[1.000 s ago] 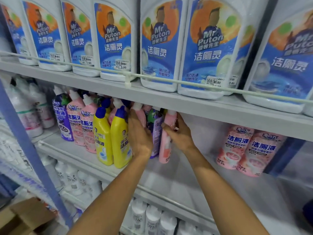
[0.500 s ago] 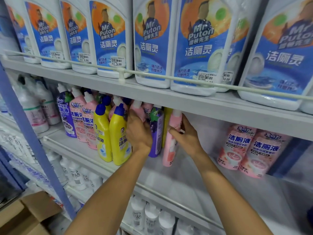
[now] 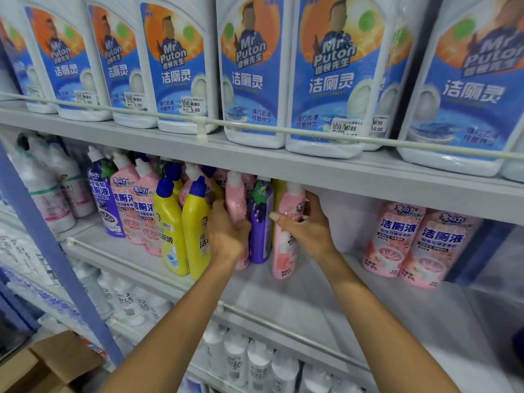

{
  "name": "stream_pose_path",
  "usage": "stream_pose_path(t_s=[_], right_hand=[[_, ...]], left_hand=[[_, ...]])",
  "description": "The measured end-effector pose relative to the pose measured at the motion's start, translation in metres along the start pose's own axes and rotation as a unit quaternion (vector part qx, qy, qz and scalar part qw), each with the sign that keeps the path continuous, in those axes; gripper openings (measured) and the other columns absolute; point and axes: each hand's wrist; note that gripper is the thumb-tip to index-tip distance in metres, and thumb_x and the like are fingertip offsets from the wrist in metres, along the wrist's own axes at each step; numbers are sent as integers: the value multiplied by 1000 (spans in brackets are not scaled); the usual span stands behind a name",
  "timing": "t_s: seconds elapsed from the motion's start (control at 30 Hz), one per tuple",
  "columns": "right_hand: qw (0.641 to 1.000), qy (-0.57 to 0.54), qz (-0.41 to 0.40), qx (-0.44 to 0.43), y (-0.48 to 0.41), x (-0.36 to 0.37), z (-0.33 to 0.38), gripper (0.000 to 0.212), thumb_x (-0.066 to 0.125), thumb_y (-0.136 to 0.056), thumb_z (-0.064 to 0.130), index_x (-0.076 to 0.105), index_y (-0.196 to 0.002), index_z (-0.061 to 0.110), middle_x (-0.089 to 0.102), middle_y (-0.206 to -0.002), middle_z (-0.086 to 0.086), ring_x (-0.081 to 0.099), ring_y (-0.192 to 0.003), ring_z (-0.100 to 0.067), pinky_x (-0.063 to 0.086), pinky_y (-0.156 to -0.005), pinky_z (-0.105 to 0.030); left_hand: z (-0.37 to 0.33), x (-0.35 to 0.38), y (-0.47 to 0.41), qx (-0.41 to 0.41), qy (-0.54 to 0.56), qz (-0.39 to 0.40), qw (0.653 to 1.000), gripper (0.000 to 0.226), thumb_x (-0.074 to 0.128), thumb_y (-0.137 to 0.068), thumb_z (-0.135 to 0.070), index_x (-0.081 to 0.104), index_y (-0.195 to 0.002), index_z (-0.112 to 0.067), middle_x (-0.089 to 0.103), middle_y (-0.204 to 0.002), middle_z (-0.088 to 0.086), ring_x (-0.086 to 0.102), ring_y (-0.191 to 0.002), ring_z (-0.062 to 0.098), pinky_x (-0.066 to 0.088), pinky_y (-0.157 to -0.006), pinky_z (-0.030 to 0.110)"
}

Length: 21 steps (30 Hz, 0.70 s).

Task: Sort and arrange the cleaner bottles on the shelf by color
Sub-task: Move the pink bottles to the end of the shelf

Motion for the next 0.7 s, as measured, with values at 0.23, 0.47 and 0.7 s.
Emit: stream_pose_path(t_s=[0.23, 0.47, 0.7], right_hand=[[999, -19, -31, 0, 4, 9, 2, 67, 98, -60, 40, 57, -114, 40, 73, -107, 13, 71, -96, 2, 58, -90, -26], [999, -15, -38, 37, 18, 9, 4, 81, 95, -63, 48, 46, -125, 32, 73, -106, 11, 72, -98, -4, 60, -89, -29], [996, 12, -78, 48, 48, 13, 2, 92, 91, -59, 61, 41, -132, 35, 69, -114, 14, 69, -102, -8, 57, -83, -27]], left_hand=[[0, 13, -4, -23, -47, 37, 998, 45, 78, -86, -19, 42, -112, -9, 66, -109, 16, 66, -95, 37, 54, -79, 42], [32, -23, 3, 27, 85, 122, 989, 49, 84, -76, -8, 58, -116, -13, 73, -103, -3, 71, -95, 21, 57, -81, 37], [54, -27, 36, -30, 220, 222, 949, 49, 87, -81, -20, 65, -124, -27, 77, -113, -6, 74, -106, 15, 60, -92, 44]])
Point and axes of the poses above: each hand's wrist, its own y-axis away from the middle knuckle, its own x-axis out of the palm, z = x × y
